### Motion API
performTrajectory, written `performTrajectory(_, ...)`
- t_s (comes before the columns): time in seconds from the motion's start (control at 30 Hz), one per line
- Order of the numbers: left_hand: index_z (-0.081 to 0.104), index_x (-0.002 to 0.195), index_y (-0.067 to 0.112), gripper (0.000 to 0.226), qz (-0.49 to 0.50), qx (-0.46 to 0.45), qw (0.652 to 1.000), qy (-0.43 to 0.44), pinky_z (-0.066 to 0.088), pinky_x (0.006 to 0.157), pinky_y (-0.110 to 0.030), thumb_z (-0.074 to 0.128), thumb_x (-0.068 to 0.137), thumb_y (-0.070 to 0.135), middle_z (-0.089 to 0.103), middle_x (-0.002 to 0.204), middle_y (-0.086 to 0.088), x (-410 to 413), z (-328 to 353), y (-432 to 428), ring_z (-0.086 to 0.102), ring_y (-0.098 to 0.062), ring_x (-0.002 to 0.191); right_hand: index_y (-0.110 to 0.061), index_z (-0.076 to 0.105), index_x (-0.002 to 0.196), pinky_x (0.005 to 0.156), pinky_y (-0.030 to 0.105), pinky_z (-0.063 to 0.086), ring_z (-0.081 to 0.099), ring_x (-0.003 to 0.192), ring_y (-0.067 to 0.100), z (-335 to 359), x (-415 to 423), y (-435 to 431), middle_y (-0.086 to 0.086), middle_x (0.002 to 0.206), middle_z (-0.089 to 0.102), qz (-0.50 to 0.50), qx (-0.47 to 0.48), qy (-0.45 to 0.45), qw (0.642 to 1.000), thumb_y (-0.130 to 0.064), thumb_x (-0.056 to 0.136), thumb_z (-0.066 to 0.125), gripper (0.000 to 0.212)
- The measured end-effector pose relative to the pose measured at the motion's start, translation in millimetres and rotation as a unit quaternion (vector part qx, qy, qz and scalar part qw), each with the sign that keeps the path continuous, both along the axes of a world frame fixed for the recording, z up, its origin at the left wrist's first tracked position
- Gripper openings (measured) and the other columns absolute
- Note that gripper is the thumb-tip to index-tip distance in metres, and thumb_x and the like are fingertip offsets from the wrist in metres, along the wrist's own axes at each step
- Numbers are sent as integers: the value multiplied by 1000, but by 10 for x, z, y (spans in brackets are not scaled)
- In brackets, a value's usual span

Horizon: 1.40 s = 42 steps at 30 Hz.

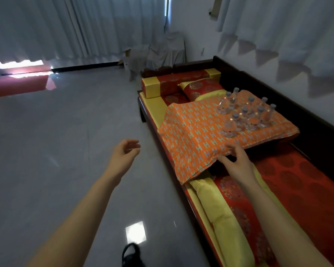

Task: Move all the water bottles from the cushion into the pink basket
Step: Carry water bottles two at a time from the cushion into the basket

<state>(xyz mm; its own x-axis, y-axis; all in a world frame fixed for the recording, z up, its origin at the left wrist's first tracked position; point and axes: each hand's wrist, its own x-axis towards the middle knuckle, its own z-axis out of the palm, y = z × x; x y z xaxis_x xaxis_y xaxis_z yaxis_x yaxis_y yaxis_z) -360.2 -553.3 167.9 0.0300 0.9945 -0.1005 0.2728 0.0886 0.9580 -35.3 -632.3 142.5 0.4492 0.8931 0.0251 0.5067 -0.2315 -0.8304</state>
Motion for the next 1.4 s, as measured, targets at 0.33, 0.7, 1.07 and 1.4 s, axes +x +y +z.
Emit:
performTrajectory(0.33, 61, 109, 10, 22, -135, 37, 990, 15, 46, 66, -3, 55, 90, 0, 66, 95, 0, 162, 194, 2194, 60, -8, 87, -16, 55, 123, 91, 36, 42, 53, 116, 26, -106, -88, 1439, 0, 120, 54, -138, 25, 0, 990, -15, 79, 73, 48)
performTrajectory(0.7, 60, 116, 1, 27, -281, 23, 958, 55, 44, 63, -2, 55, 90, -2, 65, 104, -12, 1237, -80, 3676, 59, -15, 91, -24, 56, 117, 99, 42, 43, 52, 115, 22, -366, 365, 2118, 7, 125, 56, -269, -11, 21, 963, -14, 76, 76, 46)
performTrajectory(1.07, 59, 116, -3, 27, -377, -14, 924, 65, 46, 69, -10, 57, 88, -5, 62, 101, -16, 2934, -501, 4863, 56, -20, 92, -3, 48, 132, 101, 48, 42, 51, 122, 34, -894, 1577, 3004, 19, 132, 53, -369, -55, 78, 925, -8, 72, 81, 69)
performTrajectory(1.4, 53, 124, 13, 49, -459, -77, 880, 90, 47, 85, -30, 74, 80, 11, 58, 111, -6, 4237, -1044, 5408, 55, -18, 100, -45, 49, 113, 78, 29, 55, 65, 93, 5, -1189, 1889, 3401, -11, 106, 65, -384, -60, 110, 915, -29, 55, 91, 73)
